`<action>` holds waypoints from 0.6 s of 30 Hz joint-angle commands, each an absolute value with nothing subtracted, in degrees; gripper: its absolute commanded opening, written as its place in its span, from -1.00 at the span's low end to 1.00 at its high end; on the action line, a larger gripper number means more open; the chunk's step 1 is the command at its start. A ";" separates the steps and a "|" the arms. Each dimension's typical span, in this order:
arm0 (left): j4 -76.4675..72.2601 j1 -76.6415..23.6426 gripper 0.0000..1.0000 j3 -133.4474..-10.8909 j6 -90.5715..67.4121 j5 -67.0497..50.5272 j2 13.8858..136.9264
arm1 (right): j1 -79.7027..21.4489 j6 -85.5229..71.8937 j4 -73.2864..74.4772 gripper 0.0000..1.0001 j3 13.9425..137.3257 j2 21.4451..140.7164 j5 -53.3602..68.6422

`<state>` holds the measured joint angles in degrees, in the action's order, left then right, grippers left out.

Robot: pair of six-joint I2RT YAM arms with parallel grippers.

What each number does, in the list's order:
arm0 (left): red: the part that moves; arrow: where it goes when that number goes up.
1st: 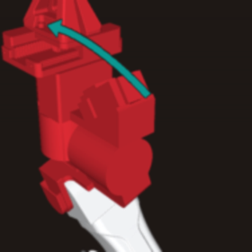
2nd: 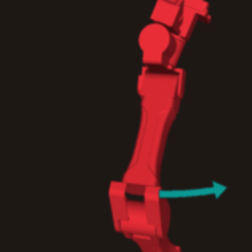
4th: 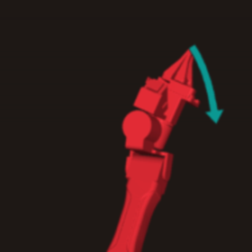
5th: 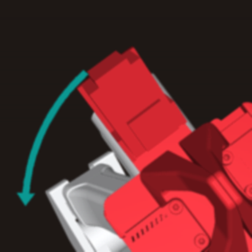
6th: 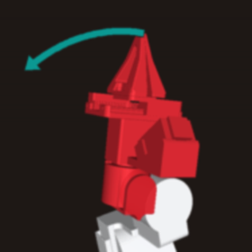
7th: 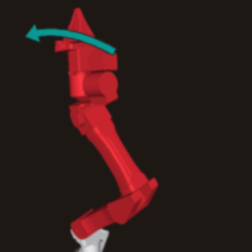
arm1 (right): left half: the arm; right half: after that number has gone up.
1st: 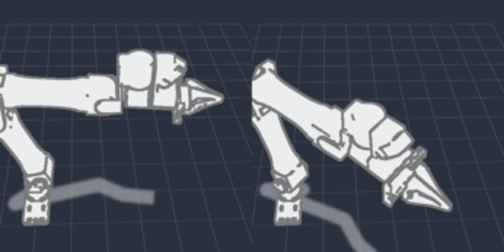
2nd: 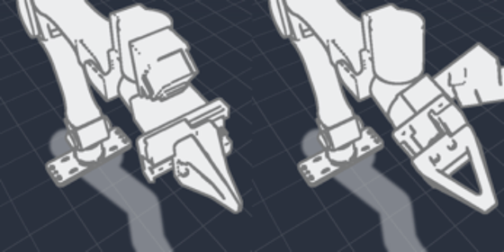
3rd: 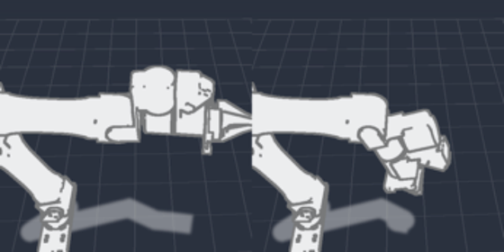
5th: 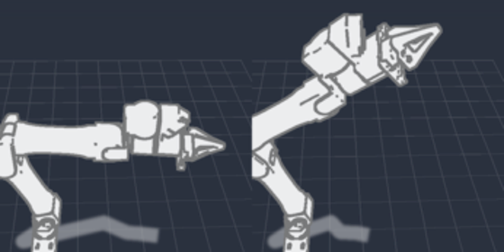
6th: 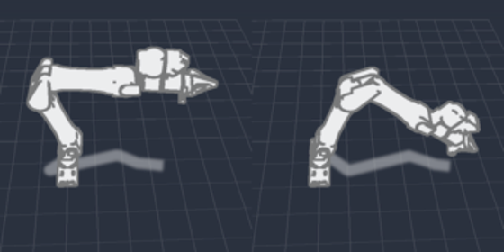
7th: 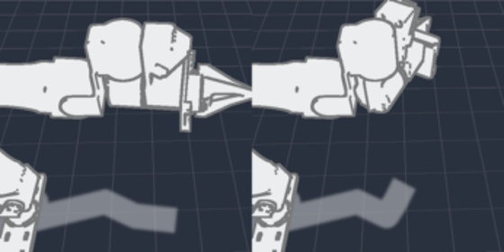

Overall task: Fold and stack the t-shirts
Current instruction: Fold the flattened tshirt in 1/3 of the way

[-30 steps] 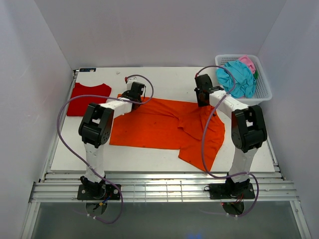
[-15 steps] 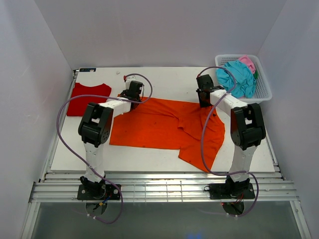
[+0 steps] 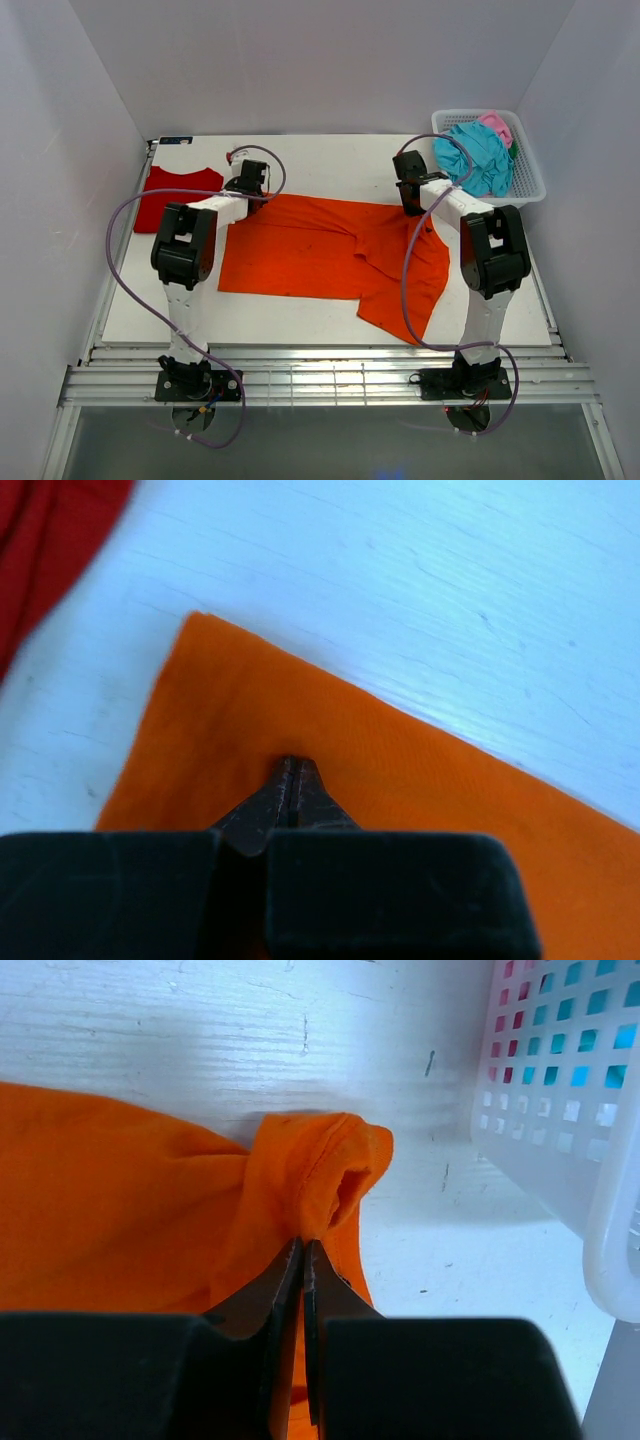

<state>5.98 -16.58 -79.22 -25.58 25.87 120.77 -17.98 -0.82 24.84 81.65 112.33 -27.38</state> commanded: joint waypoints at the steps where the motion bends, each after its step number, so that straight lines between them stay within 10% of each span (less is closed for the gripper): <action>1: 8.17 -13.01 -1.00 -81.21 -27.68 24.79 121.46 | -17.40 -0.26 25.31 -0.85 84.11 112.76 -30.58; 18: 10.19 -9.14 -1.00 -81.56 -29.53 23.47 123.22 | -13.36 1.41 25.58 -0.85 86.13 117.16 -32.60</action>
